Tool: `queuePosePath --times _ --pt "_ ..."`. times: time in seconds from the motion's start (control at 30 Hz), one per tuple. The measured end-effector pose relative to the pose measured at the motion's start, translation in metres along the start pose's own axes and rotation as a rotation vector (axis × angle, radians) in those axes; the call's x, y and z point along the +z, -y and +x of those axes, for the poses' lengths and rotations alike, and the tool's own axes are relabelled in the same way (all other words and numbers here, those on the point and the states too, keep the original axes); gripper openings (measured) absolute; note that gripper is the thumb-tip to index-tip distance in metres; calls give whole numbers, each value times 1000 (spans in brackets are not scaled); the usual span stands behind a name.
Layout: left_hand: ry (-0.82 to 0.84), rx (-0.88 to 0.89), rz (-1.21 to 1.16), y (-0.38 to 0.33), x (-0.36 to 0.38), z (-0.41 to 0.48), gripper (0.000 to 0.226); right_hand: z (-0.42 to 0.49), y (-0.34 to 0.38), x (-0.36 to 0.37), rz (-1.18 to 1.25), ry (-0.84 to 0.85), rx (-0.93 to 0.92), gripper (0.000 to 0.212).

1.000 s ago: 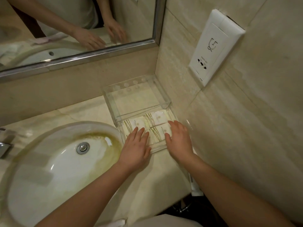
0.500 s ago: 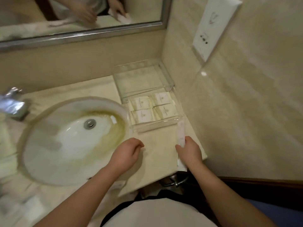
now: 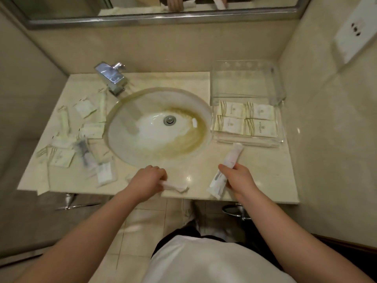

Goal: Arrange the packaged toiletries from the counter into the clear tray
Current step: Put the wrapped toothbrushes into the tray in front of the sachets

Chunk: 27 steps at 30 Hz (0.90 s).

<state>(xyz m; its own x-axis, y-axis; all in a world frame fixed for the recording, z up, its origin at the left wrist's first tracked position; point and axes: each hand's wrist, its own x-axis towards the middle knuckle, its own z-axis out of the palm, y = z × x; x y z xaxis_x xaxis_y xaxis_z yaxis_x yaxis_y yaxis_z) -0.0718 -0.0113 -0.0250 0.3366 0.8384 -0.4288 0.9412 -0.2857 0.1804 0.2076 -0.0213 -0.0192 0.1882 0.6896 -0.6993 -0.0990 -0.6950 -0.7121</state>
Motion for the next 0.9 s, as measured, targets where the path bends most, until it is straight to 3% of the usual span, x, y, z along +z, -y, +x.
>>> queuePosePath --times 0.07,0.13,0.23,0.33,0.47,0.57,0.7,0.8,0.9 --pt "-43 35 -37 -4 2 0 16 -4 4 5 -7 44 25 25" --pt "-193 109 -108 -9 0 1 8 -7 9 6 -18 82 33 28" --pt "-456 180 -246 -25 -14 3 10 -14 23 4 19 148 7 21" --pt "-562 224 -452 -48 -39 6 15 -19 41 -1 97 168 -21 13" --pt "-479 166 -896 -77 -77 7 7 -21 61 -7 161 168 -78 13" --pt "-416 58 -1257 -89 -97 14 23 -20 72 -13 221 146 -103 19" --pt "-337 26 -1496 -88 -110 33 26 -16 84 -16 305 90 -116 18" --pt "-216 147 -1651 -79 -107 52 15 -13 89 -17 341 44 -120 12" --pt "-88 321 -1787 -73 -104 68 38 -10 90 -19 368 22 -103 12"
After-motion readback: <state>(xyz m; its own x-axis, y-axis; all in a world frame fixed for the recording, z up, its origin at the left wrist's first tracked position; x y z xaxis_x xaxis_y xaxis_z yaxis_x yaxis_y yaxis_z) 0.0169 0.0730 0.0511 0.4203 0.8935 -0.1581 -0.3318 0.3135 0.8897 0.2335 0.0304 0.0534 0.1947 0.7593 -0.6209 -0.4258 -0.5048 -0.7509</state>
